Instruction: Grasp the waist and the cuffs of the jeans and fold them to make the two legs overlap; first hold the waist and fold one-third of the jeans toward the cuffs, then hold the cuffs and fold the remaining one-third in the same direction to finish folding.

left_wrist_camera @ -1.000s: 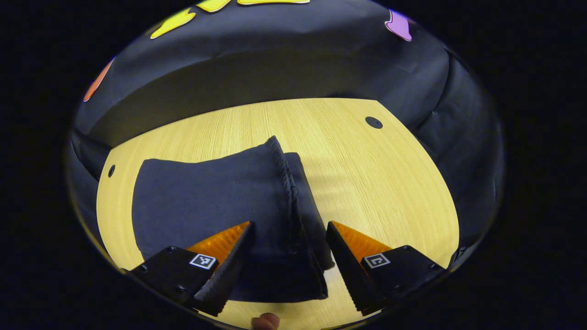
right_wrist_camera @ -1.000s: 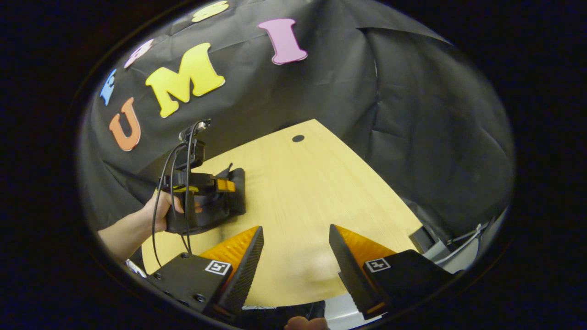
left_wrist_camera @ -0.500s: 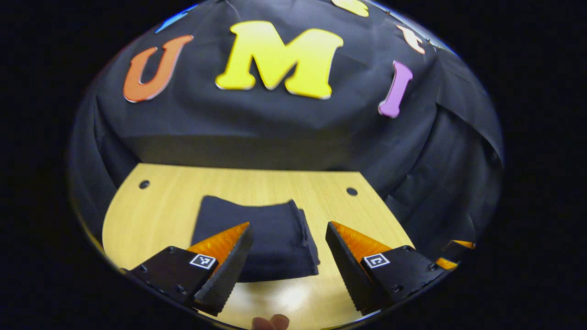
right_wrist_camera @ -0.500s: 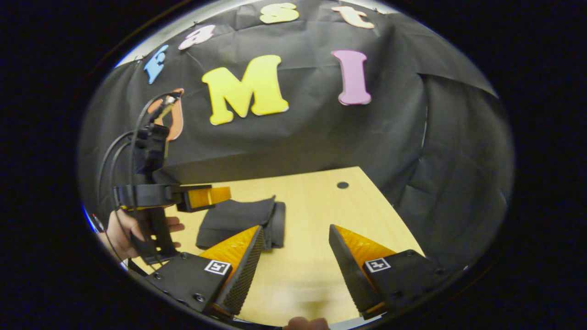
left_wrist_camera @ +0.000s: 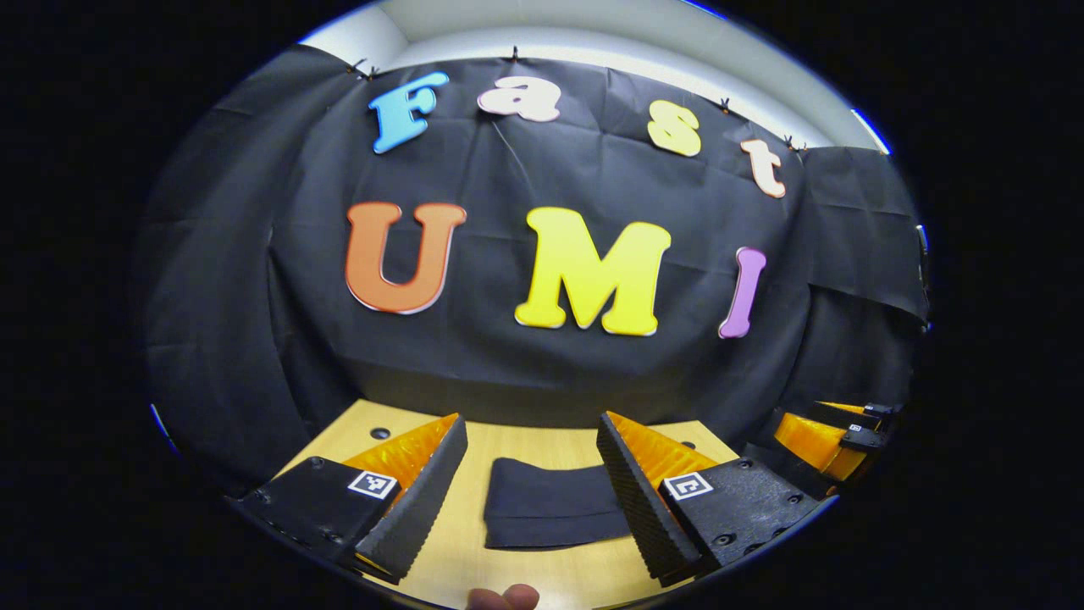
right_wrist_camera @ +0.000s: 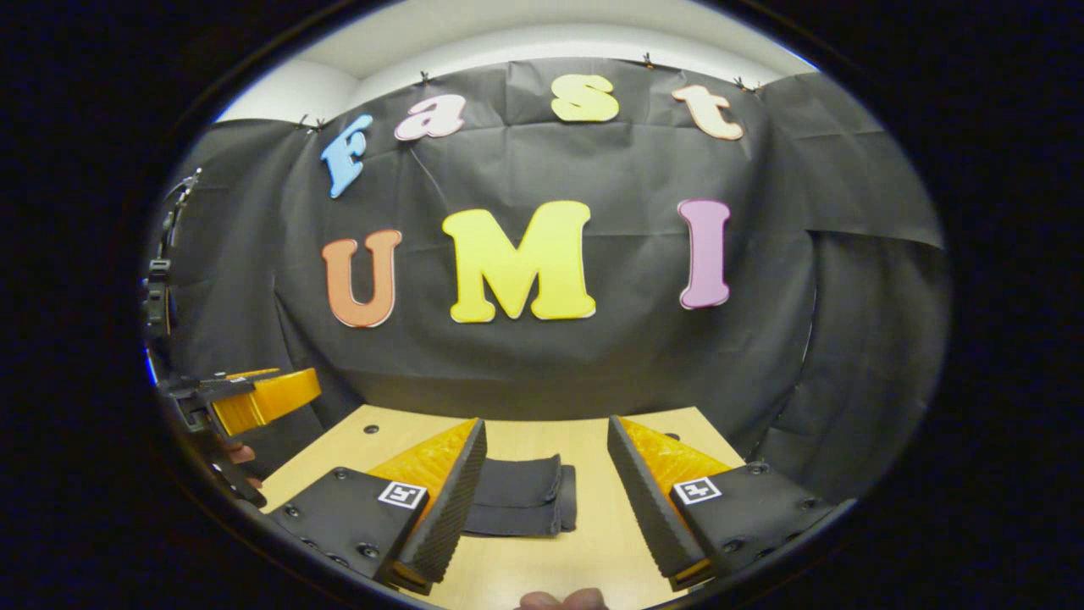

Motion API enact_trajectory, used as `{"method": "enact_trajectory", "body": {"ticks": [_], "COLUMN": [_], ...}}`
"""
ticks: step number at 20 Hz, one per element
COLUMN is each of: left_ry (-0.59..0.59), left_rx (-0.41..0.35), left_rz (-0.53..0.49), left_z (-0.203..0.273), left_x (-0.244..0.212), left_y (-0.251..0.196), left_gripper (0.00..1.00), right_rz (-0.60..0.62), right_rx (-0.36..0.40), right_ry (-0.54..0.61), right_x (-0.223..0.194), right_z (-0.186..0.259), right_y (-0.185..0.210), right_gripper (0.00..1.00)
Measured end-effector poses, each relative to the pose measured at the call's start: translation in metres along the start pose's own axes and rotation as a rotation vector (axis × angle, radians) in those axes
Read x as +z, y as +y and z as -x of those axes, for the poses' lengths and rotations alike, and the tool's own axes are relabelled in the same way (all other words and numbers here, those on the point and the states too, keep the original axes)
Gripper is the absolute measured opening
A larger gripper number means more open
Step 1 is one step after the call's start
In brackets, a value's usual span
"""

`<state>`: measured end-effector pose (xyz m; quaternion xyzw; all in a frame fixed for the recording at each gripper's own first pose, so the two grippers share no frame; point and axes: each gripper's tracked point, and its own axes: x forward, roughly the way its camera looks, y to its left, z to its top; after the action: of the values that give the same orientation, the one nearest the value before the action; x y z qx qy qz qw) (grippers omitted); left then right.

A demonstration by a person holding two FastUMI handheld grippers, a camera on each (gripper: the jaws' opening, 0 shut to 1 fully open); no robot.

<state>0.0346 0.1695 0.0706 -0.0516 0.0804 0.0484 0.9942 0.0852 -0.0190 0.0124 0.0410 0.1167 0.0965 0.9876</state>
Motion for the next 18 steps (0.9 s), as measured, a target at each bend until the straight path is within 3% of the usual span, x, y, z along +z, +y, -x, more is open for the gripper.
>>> {"method": "enact_trajectory", "body": {"ticks": [2, 3, 4, 5, 7, 8, 9, 12, 13, 15, 16, 18], "left_ry": [-0.043, -0.05, -0.057, -0.056, -0.055, -0.055, -0.057, -0.069, -0.068, -0.067, -0.064, -0.064], "left_rx": [0.022, 0.03, 0.036, 0.042, 0.051, 0.045, 0.037, 0.023, 0.022, 0.022, 0.023, 0.028], "left_rz": [-0.016, -0.022, -0.032, -0.05, -0.066, -0.055, -0.042, -0.053, -0.057, -0.056, -0.056, -0.064], "left_z": [0.014, 0.02, 0.023, 0.028, 0.037, 0.043, 0.049, 0.053, 0.053, 0.054, 0.055, 0.056], "left_x": [0.009, 0.007, 0.005, -0.001, -0.012, -0.012, -0.013, -0.013, -0.014, -0.013, -0.013, -0.012], "left_y": [0.008, 0.011, 0.012, 0.014, 0.013, 0.012, 0.01, 0.009, 0.011, 0.012, 0.012, 0.011], "left_gripper": [0.98, 1.0, 0.98, 0.98, 0.98, 0.88, 1.0, 1.0, 0.88, 0.95, 0.98, 0.98], "right_rz": [0.048, 0.063, 0.076, 0.082, 0.082, 0.076, 0.072, 0.062, 0.058, 0.06, 0.062, 0.061], "right_rx": [-0.017, -0.031, -0.049, -0.062, -0.077, -0.077, -0.078, -0.081, -0.081, -0.083, -0.083, -0.076], "right_ry": [-0.045, -0.069, -0.091, -0.108, -0.122, -0.121, -0.116, -0.1, -0.096, -0.102, -0.105, -0.112], "right_x": [0.003, 0.005, 0.006, 0.006, 0.003, 0.0, -0.003, -0.01, -0.012, -0.01, -0.01, -0.01], "right_z": [0.008, 0.011, 0.017, 0.022, 0.03, 0.035, 0.036, 0.041, 0.042, 0.046, 0.047, 0.049], "right_y": [0.006, 0.008, 0.01, 0.011, 0.015, 0.018, 0.02, 0.023, 0.025, 0.029, 0.031, 0.033], "right_gripper": [0.84, 0.91, 0.91, 0.84, 0.85, 0.91, 0.93, 0.92, 0.87, 0.87, 0.92, 0.91]}}
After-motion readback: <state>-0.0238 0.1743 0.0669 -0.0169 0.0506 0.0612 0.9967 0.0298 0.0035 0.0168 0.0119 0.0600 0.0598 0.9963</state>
